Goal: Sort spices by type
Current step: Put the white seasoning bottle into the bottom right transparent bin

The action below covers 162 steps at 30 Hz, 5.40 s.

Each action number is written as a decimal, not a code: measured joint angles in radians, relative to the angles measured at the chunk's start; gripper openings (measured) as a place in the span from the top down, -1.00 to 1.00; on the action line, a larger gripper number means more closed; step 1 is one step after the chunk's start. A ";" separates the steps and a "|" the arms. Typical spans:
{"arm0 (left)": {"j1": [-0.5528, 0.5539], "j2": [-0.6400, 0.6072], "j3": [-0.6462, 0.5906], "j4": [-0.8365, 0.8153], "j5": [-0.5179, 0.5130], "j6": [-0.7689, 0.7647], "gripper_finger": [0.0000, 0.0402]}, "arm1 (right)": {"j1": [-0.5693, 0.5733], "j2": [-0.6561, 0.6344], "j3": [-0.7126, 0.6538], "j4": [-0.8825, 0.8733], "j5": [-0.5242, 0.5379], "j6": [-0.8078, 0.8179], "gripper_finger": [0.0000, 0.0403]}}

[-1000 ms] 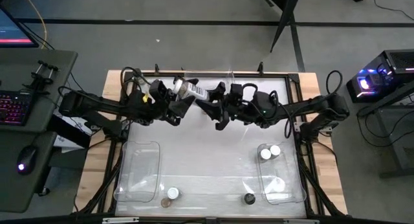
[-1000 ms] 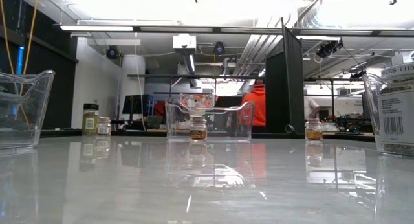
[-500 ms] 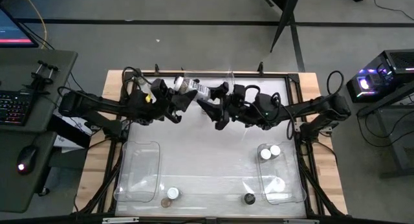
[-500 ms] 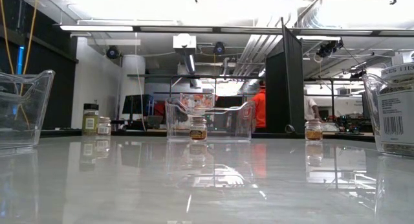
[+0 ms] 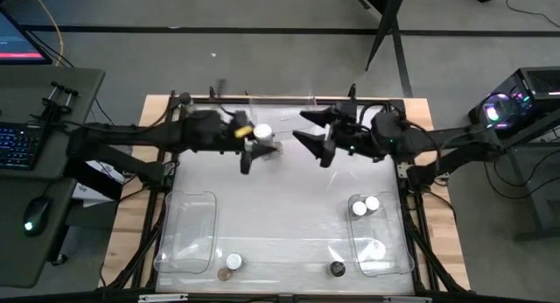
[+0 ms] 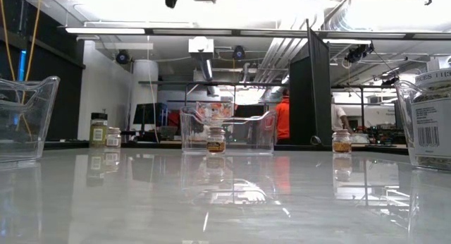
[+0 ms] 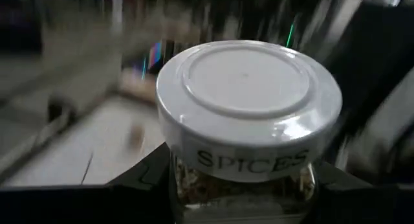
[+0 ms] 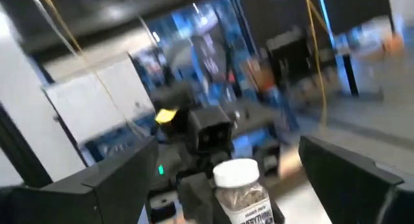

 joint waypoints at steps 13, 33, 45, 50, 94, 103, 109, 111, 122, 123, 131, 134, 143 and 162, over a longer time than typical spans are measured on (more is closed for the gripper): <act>-0.057 0.274 0.266 -0.316 0.032 0.509 0.14 | 0.005 0.059 -0.002 -0.354 -0.067 -0.014 -0.84; -0.047 0.314 0.265 -0.290 0.028 0.531 0.14 | 0.040 0.150 -0.002 -0.342 -0.077 -0.264 -0.84; -0.045 0.313 0.265 -0.291 0.024 0.531 0.14 | 0.045 0.151 -0.002 -0.322 -0.093 -0.351 -0.84; -0.045 0.313 0.265 -0.291 0.018 0.531 0.14 | 0.045 0.151 -0.002 -0.328 -0.064 -0.359 -0.84; -0.040 0.303 0.265 -0.303 -0.008 0.556 -0.46 | 0.044 0.152 -0.002 -0.334 -0.045 -0.438 0.01; 0.004 0.186 0.265 -0.559 -0.051 0.505 -0.50 | 0.044 0.112 -0.002 -0.513 -0.004 -0.376 0.01; 0.047 0.045 0.176 -0.542 -0.014 0.365 -0.47 | 0.096 0.005 -0.002 -0.785 -0.023 -0.145 0.01; 0.047 -0.012 0.108 -0.458 -0.013 0.329 -0.46 | 0.140 -0.039 -0.002 -0.902 -0.026 -0.044 0.01; 0.045 -0.168 -0.222 -0.086 -0.015 0.041 -0.46 | 0.602 -0.162 -0.002 -1.420 0.056 0.735 0.01; 0.045 -0.168 -0.229 -0.088 -0.015 0.026 -0.46 | 0.642 -0.159 -0.002 -1.454 0.057 0.804 0.01; 0.045 -0.169 -0.235 -0.049 -0.019 0.024 -0.46 | 0.850 -0.159 -0.091 -1.678 0.066 1.338 0.01; 0.045 -0.169 -0.235 -0.032 -0.027 0.024 -0.46 | 0.859 -0.161 -0.170 -1.642 0.074 1.433 0.01; 0.045 -0.169 -0.235 -0.019 -0.028 0.021 -0.46 | 0.859 -0.161 -0.350 -1.535 0.102 1.483 0.01; 0.045 -0.169 -0.235 -0.013 -0.041 0.005 -0.46 | 0.858 -0.159 -0.415 -1.504 0.134 1.500 -0.23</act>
